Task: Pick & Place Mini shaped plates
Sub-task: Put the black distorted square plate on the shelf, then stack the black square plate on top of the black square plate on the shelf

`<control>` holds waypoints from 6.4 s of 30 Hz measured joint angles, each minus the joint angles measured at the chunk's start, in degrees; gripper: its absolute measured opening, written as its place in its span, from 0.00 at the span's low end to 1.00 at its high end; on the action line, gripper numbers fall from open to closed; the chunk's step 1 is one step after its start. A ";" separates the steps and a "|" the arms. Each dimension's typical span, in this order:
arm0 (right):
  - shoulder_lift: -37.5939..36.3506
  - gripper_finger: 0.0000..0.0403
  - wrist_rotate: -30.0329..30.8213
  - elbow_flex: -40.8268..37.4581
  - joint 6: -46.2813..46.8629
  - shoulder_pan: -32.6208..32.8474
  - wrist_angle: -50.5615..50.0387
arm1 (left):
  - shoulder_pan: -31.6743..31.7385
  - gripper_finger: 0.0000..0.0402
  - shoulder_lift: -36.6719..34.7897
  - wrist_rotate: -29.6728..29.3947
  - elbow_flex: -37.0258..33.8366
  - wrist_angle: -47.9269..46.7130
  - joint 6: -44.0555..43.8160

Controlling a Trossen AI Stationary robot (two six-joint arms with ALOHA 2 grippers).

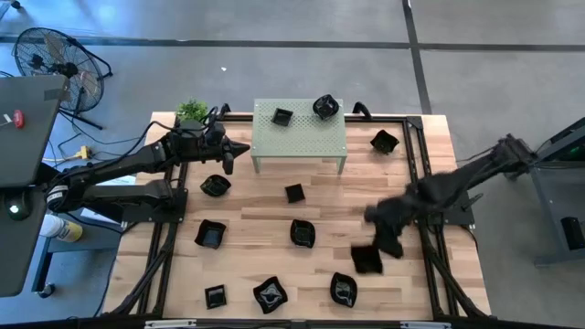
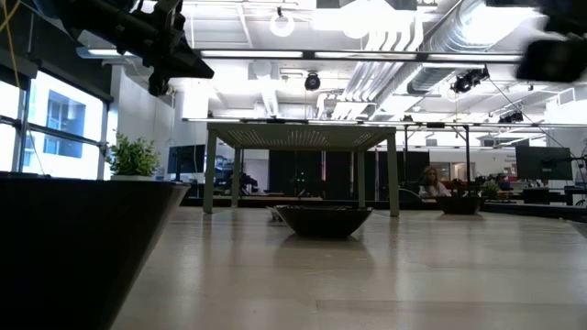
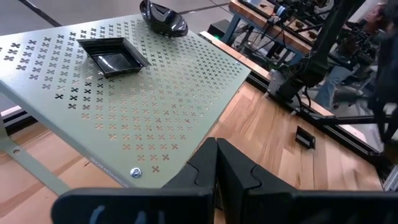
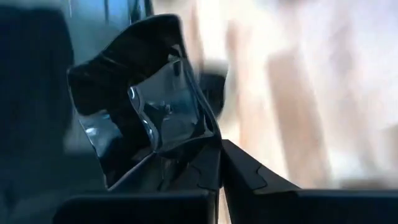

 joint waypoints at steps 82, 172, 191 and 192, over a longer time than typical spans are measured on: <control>-0.82 0.01 8.12 3.70 -11.06 -18.87 -2.35 | 0.00 0.00 -0.02 -0.90 0.07 -0.17 4.81; -6.14 0.00 -2.03 -8.11 1.01 -17.93 5.04 | 0.00 0.00 0.11 -1.07 0.04 -3.87 6.54; 27.55 0.01 14.34 36.24 10.10 -42.33 17.17 | 0.00 0.00 0.09 -3.16 0.04 -1.89 6.02; 30.09 0.01 14.13 38.66 10.12 -43.22 17.12 | 0.00 0.00 0.09 -3.20 0.04 -1.68 5.76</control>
